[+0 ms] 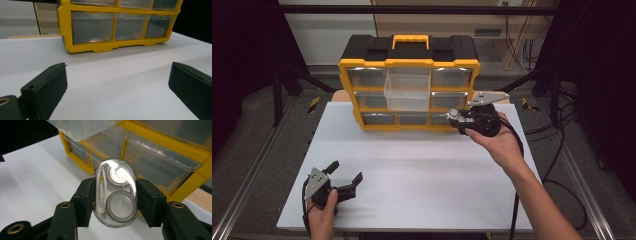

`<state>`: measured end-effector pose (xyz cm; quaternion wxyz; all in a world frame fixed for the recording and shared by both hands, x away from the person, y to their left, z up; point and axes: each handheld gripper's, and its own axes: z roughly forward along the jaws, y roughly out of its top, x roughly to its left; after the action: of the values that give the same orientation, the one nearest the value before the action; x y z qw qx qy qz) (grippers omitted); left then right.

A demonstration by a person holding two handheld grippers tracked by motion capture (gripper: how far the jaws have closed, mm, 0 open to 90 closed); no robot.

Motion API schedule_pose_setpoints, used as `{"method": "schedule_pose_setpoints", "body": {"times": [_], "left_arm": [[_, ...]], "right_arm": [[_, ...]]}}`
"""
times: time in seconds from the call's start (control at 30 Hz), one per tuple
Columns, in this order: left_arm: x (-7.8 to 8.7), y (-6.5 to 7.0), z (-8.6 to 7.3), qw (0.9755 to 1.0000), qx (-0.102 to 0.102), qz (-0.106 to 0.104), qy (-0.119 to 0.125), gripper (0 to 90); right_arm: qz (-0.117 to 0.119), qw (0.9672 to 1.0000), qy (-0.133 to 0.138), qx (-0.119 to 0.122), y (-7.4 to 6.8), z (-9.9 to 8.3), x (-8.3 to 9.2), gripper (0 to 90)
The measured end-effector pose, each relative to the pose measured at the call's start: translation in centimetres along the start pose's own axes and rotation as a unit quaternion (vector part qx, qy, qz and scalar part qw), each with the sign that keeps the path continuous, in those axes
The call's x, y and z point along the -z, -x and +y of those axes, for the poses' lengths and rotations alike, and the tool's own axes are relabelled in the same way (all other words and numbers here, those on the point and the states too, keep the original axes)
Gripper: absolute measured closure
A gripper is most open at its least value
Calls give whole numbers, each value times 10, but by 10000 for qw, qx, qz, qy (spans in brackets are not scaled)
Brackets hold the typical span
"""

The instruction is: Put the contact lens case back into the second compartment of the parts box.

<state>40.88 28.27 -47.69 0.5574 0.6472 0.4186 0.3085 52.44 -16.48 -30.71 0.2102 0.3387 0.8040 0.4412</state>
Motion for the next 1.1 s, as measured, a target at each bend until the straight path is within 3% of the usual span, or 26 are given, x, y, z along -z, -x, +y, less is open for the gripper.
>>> {"method": "schedule_pose_setpoints", "body": {"times": [0.2, 1.1], "left_arm": [[6, 0, -1, 10000, -7, 43, 47, 18], [6, 6, -1, 10000, -69, 18, 45, 18]], "right_arm": [[17, 10000, 93, 0, 5, 6, 8, 492], [-45, 9997, 225, -67, 12, 12, 22, 492]]}}
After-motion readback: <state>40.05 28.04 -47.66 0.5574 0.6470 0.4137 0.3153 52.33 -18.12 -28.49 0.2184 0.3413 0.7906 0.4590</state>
